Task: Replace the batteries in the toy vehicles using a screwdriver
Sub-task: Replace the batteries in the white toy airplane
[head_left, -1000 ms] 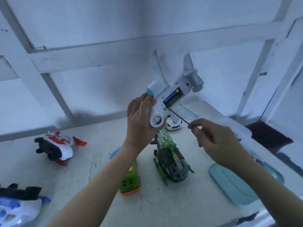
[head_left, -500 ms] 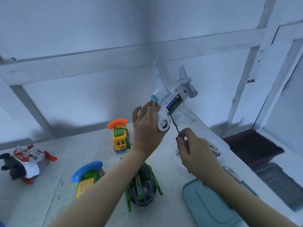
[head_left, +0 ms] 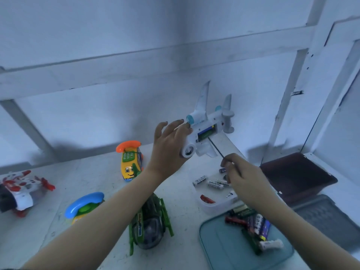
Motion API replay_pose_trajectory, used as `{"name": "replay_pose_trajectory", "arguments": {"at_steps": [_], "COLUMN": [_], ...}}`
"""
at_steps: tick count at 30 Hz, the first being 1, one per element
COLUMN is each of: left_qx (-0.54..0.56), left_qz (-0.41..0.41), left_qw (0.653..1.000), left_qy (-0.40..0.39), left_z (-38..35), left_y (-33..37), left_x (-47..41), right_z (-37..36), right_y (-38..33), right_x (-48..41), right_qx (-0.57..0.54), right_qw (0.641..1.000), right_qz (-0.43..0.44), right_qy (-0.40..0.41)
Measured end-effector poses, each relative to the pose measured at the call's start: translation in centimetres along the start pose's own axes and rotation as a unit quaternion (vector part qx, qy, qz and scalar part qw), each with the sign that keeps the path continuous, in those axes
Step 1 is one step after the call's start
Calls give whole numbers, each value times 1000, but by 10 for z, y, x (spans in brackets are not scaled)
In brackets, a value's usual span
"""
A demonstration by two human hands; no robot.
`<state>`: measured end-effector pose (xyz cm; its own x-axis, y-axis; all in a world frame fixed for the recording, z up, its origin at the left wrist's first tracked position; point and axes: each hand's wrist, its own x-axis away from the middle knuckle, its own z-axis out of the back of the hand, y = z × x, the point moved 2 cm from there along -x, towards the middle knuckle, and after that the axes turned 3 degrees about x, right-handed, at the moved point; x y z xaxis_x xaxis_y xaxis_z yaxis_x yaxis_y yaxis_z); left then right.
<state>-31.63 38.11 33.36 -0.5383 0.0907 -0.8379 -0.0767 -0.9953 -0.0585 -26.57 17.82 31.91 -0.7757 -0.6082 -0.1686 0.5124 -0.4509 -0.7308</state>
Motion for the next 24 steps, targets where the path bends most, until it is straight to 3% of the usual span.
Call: {"name": "replay_pose_trajectory", "arguments": {"at_steps": [7, 17, 24], "left_qx": [11, 11, -7], "left_qz": [-47, -65, -131], "left_qw": [998, 996, 987], "left_qy": [-25, -57, -90], "left_z": [-4, -5, -4], "left_y": [1, 7, 20], "left_x": [-7, -9, -10], "right_z": [33, 44, 47], "right_y": [25, 36, 38], "right_x": [-16, -16, -17], "right_qx": [82, 76, 95], "right_qw": [996, 997, 995], "right_qz": [-22, -7, -16], "right_qy": [10, 13, -7]}}
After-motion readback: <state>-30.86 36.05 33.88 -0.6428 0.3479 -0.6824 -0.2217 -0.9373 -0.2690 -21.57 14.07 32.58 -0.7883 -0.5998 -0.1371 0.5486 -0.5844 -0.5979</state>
